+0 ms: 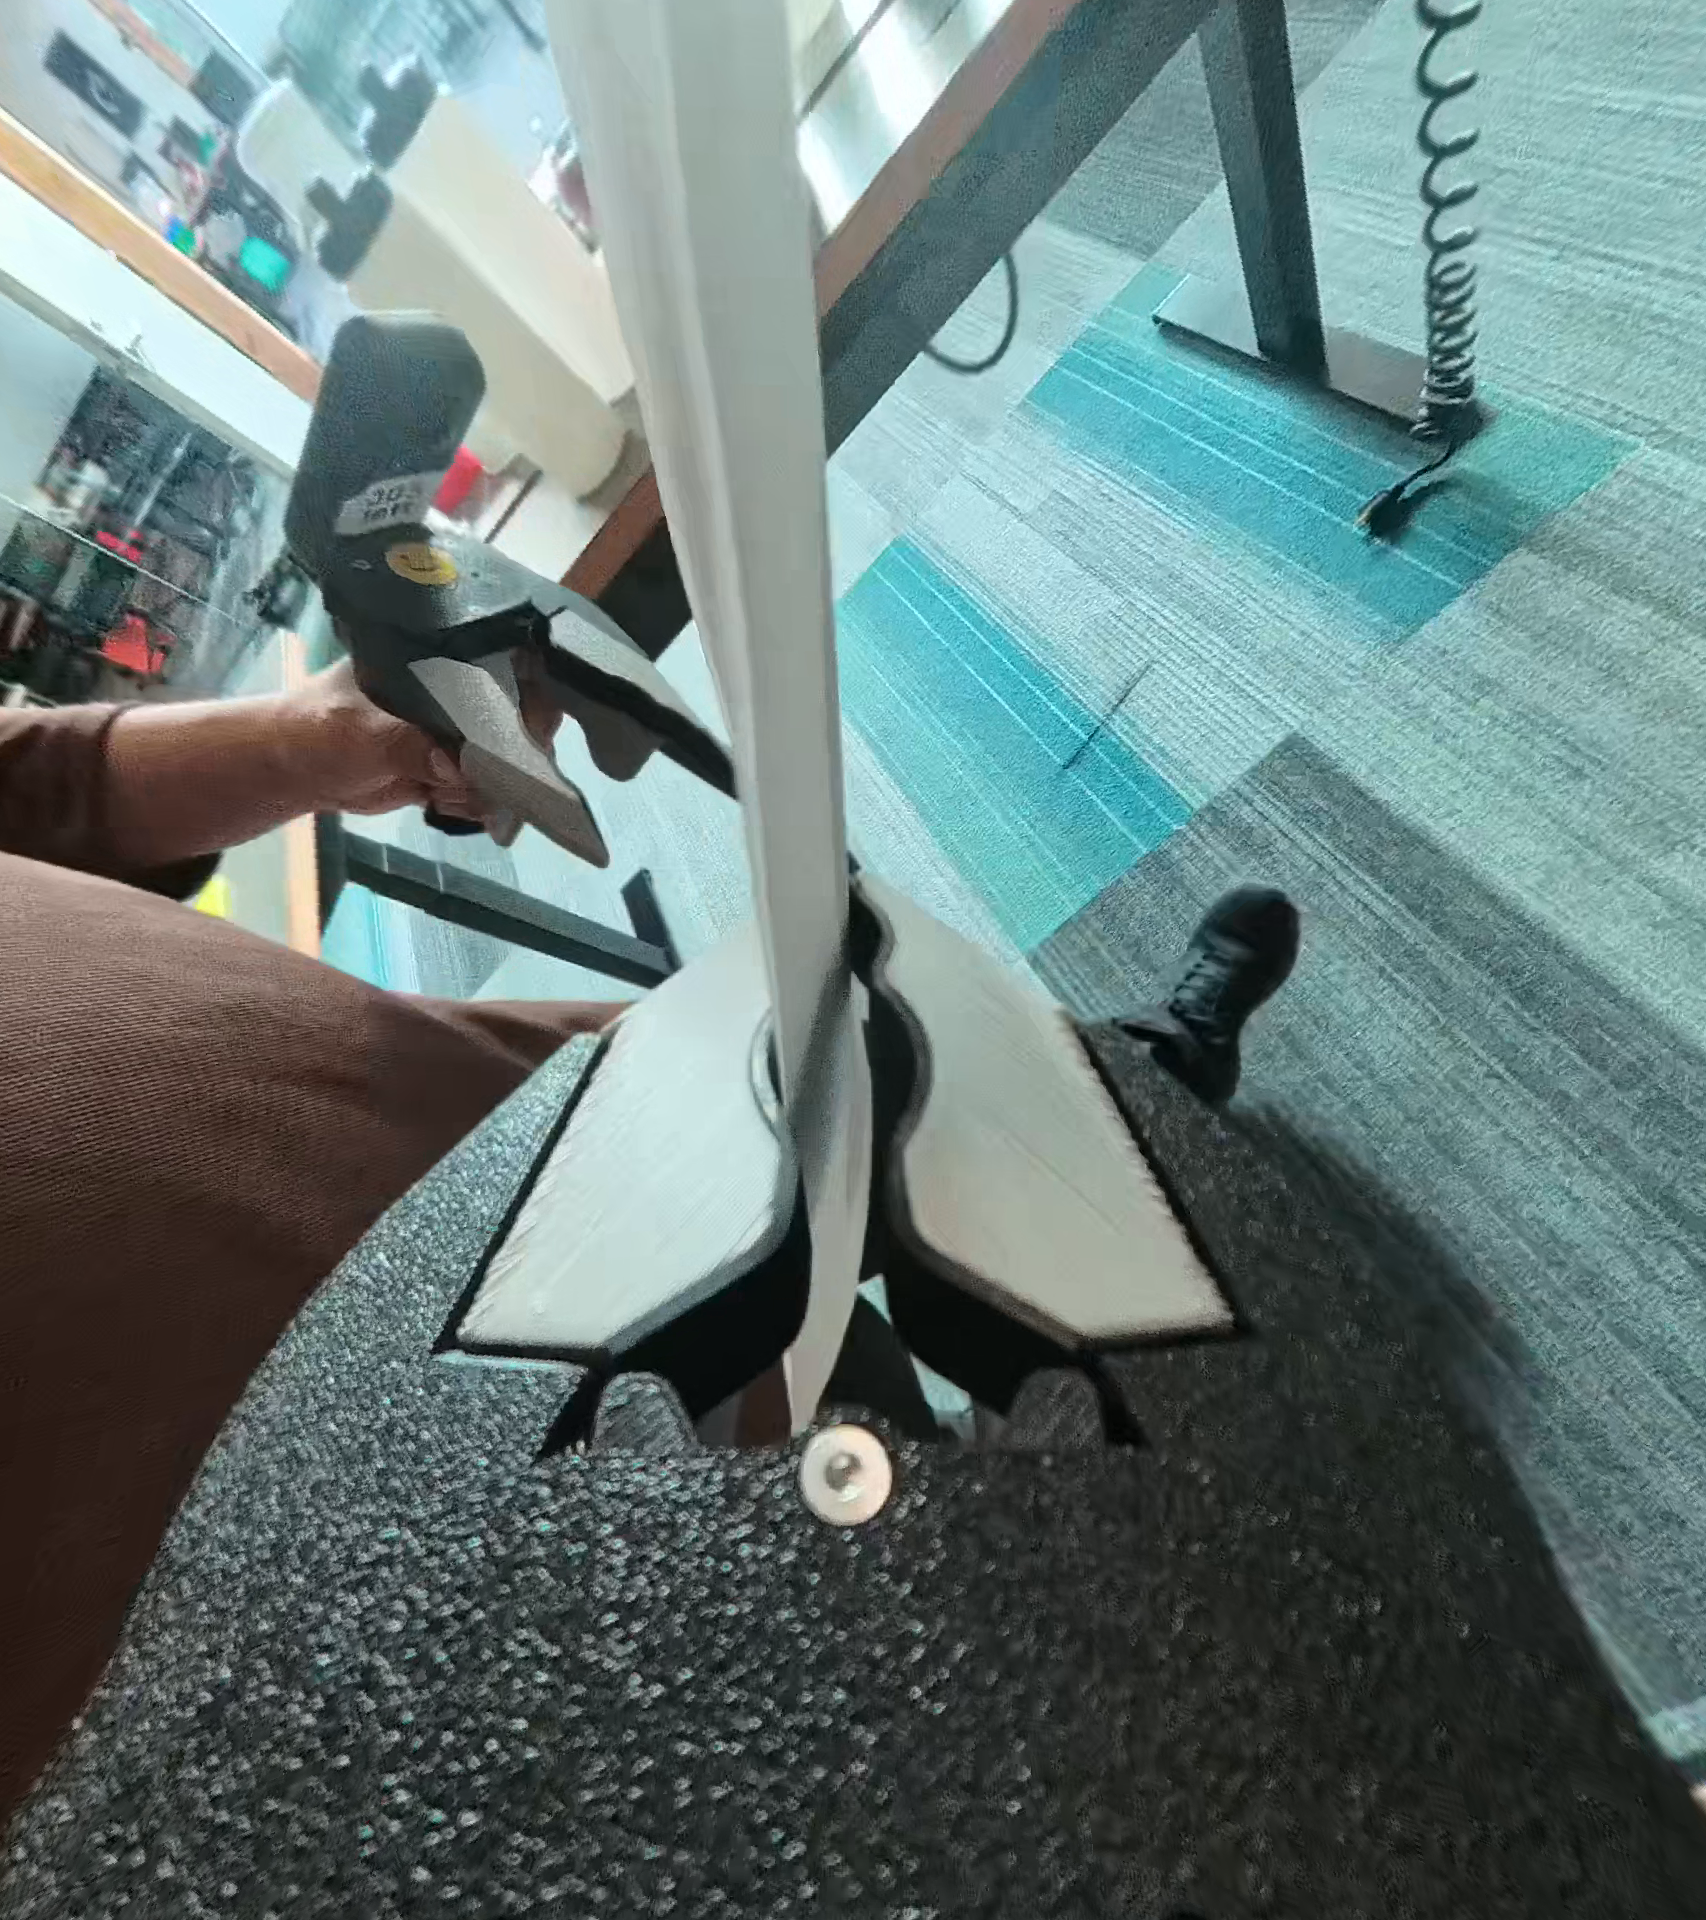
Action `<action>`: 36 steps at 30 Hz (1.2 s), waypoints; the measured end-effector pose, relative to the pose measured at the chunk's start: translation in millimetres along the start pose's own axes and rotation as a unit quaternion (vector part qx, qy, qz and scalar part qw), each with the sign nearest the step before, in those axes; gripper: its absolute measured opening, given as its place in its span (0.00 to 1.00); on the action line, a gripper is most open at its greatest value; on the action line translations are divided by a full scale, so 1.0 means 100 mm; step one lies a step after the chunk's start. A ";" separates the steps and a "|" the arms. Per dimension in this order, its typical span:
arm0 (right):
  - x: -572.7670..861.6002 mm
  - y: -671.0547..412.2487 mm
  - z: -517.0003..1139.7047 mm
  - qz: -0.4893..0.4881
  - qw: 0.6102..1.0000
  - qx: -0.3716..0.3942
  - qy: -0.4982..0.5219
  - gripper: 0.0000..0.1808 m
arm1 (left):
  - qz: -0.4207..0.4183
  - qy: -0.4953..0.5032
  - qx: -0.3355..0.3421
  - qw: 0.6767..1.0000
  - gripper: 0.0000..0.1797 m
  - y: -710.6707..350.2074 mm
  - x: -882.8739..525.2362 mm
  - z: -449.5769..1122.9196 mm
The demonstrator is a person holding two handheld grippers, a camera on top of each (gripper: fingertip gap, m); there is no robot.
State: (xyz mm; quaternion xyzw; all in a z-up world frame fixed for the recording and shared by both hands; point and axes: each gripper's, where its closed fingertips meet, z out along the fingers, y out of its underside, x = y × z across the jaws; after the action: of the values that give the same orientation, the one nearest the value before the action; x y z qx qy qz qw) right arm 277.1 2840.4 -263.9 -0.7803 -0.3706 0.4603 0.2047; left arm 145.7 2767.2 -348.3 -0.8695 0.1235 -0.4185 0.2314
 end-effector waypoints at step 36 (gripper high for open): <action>5.78 -11.25 6.94 -0.261 0.916 -0.181 -0.244 0.00 | -0.073 0.054 0.421 0.902 0.00 -10.64 -9.18 -3.06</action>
State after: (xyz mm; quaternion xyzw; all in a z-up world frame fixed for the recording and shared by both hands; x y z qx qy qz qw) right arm -591.0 3990.1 -189.6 -0.5427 -0.6768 0.4916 0.0757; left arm -640.3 3967.9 -259.8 -0.6735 -0.1158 -0.4932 0.5382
